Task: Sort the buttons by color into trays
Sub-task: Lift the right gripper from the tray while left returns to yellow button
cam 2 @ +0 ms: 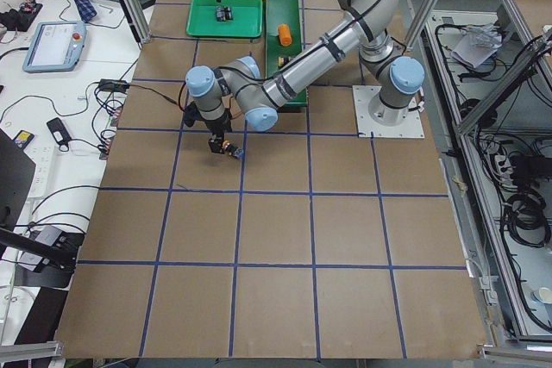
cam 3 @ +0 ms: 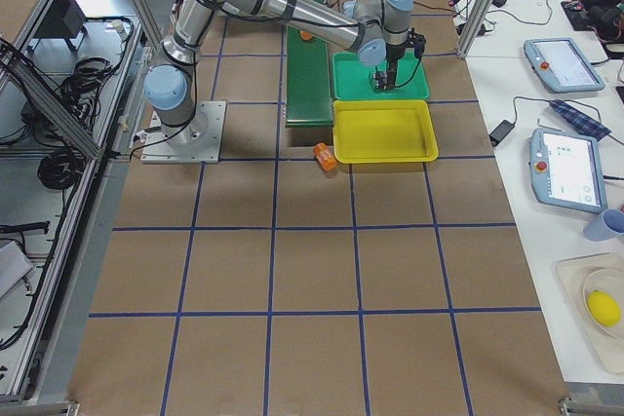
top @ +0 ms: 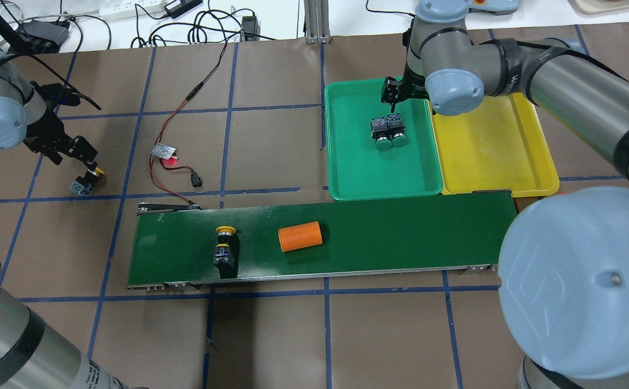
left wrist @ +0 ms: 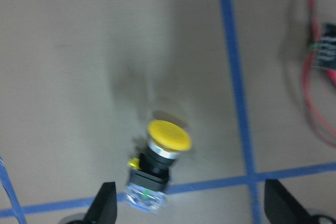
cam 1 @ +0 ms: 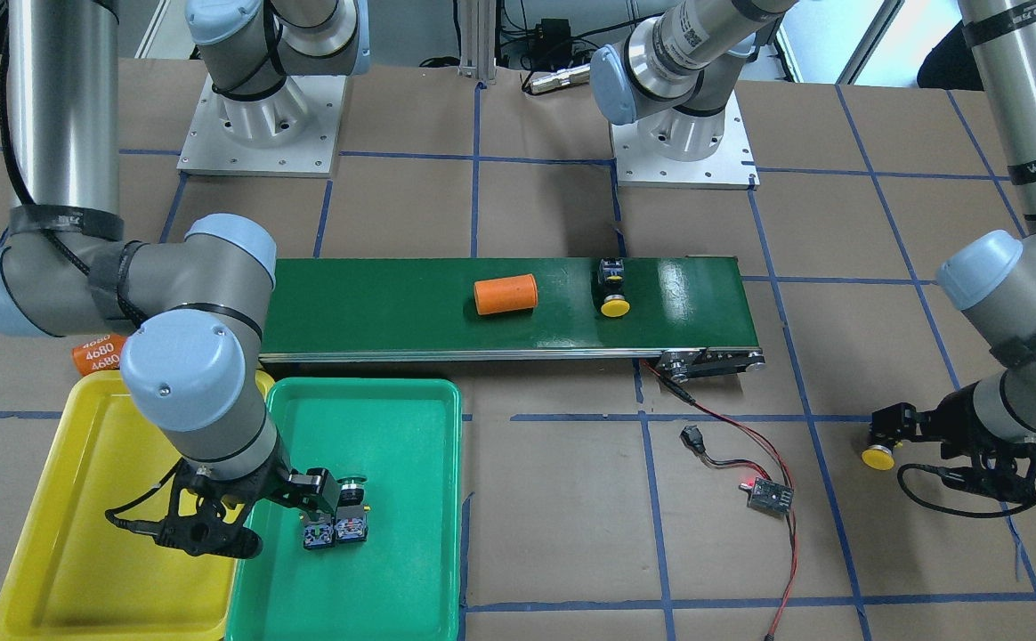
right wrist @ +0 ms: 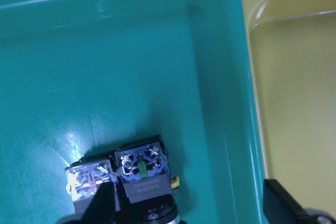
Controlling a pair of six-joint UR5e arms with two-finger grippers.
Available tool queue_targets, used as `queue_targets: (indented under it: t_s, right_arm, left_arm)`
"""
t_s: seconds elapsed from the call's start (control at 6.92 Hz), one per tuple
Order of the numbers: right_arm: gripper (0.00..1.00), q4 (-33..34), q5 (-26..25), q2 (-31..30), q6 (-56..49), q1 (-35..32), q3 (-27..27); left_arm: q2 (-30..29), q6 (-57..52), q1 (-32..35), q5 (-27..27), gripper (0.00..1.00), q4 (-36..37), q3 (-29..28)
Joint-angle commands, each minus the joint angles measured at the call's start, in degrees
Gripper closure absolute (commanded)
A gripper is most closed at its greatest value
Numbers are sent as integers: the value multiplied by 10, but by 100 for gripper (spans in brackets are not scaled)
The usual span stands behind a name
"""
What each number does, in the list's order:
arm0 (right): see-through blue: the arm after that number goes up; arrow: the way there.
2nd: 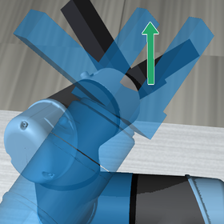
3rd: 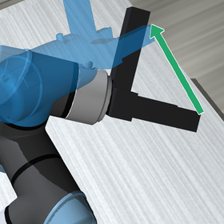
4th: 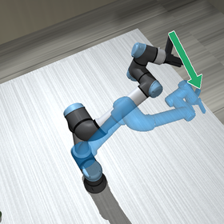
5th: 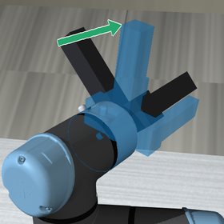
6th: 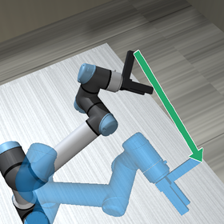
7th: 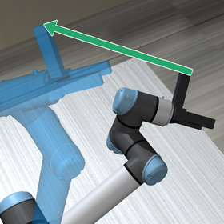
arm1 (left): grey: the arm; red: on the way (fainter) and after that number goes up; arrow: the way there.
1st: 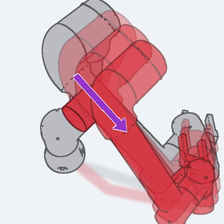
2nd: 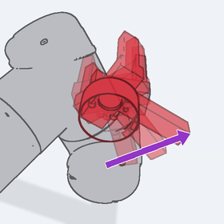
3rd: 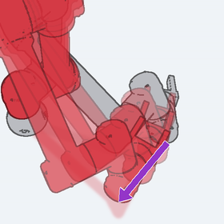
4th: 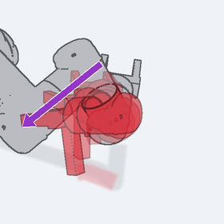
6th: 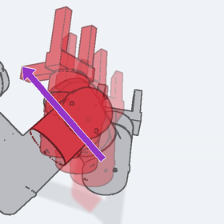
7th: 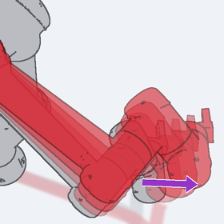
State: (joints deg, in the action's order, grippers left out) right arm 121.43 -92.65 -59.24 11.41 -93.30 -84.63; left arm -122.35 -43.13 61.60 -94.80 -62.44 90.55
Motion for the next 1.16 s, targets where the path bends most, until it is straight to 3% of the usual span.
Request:
queue_targets:
  t_s: [0.0, 0.14, 0.29, 0.43, 0.72, 1.01]
  right_arm:
    - [0, -108, -1, -90, 0, 9, -6]
    - [0, -156, 0, -137, 2, 9, -8]
    - [0, -205, 18, -188, 5, 4, -25]
    - [0, -225, 32, -248, 3, 2, -53]
    - [0, -247, 33, -310, 8, 1, -90]
    - [0, -248, 29, -315, 0, 3, -95]
  left_arm:
    - [3, -30, 1, 0, 0, 10, 40]
    - [4, -37, 1, 0, 0, 17, 52]
    - [2, -38, -2, -3, 44, 17, 43]
    - [-3, -37, -4, -9, 99, 18, 41]
    - [18, -34, 3, -7, 100, 9, 48]
    - [130, 47, 45, -1, 100, -94, 90]
